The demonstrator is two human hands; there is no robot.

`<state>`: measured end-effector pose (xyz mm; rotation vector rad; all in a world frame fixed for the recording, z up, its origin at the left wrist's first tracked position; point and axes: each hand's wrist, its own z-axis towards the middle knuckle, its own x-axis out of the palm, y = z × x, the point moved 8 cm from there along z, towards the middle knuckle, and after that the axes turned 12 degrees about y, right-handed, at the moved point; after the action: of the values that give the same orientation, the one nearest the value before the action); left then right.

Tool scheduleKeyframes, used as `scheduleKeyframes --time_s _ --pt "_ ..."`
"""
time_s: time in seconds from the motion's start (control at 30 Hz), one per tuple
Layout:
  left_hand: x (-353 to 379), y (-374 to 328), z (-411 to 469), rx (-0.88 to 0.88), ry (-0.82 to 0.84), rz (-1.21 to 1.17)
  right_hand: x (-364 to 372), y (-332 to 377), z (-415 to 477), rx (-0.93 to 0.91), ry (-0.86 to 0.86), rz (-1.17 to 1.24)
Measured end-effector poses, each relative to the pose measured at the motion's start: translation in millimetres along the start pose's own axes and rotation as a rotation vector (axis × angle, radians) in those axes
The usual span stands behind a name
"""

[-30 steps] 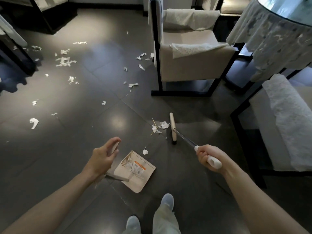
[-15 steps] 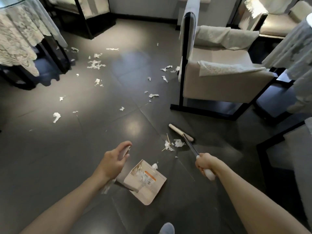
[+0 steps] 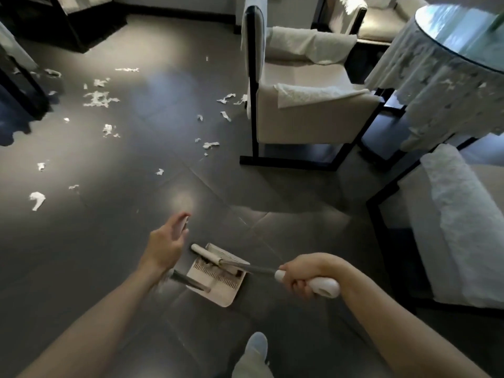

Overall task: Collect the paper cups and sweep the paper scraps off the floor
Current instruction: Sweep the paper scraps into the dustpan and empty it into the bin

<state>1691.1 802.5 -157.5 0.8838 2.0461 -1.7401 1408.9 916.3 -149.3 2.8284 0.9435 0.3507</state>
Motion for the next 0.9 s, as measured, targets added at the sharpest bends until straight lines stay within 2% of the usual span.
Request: scheduleKeyframes --time_s 0.1,0.17,0.4,0.57,0.67,0.8,0.9 --pt "-3.3 9.6 -20.0 -0.006 0.045 -0.016 16.8 -2.8 -25.6 -0.031 0.014 0.089" --pt "-9.7 16.7 -37.6 -0.001 0.052 -0.026 33.5 0.4 -36.0 -0.058 -0.005 0.053" --pt "-66.6 60.7 -120.4 -0.030 -0.065 -0.010 91.1 46.1 -44.1 -0.148 -0.070 -0.121" --pt "-98.6 108.3 -197.8 -0.102 -0.146 -0.115 133.4 78.3 -6.8 -0.202 -0.023 -0.043" --pt "-112.6 135.6 -247.4 -0.158 -0.229 -0.203 164.0 94.6 30.5 -0.195 -0.048 -0.173" --pt "-135.9 165.4 -302.3 -0.229 -0.345 -0.216 196.8 117.3 72.2 -0.184 -0.174 -0.465" --pt "-152.2 184.3 -335.8 -0.323 -0.411 -0.227 211.3 131.9 97.6 -0.199 -0.221 -0.509"
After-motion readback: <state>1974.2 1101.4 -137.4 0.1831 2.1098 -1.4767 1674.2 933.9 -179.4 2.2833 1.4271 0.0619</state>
